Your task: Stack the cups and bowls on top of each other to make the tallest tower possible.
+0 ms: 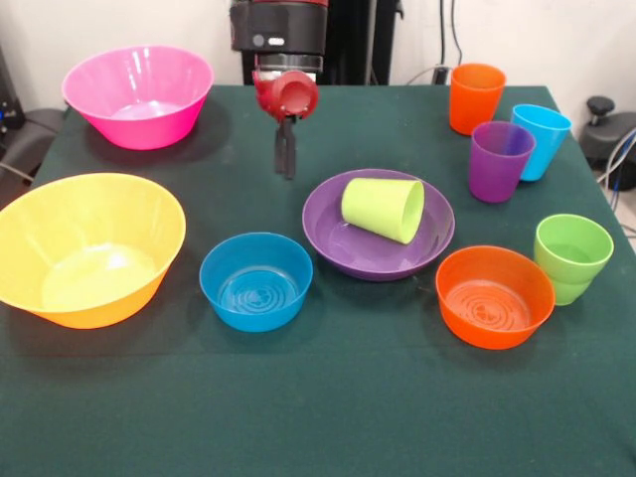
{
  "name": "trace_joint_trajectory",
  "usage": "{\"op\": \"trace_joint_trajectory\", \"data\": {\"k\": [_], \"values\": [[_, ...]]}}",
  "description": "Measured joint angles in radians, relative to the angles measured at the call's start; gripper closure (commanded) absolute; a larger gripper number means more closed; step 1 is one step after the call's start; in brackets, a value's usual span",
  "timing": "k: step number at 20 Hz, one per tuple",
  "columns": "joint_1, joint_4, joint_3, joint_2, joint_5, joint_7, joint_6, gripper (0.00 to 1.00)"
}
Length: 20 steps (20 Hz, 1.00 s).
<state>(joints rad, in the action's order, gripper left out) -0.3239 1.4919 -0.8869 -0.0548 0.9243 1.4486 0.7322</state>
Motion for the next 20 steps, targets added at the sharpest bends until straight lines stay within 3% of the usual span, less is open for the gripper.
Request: {"op": "trace_joint_trajectory", "data": {"k": [4, 8, 12, 13, 20], "values": [[-0.068, -0.004, 0.012, 0.034, 0.235, 0.230, -0.203, 0.00], [-0.086, -0.002, 0.035, 0.076, 0.365, 0.436, -0.307, 0.00], [-0.117, -0.003, 0.022, 0.087, 0.498, 0.752, -0.371, 0.00], [-0.144, -0.007, 0.003, 0.074, 0.547, 0.908, -0.370, 0.00], [-0.240, -0.048, -0.064, 0.008, 0.624, 1.417, -0.343, 0.00]]}}
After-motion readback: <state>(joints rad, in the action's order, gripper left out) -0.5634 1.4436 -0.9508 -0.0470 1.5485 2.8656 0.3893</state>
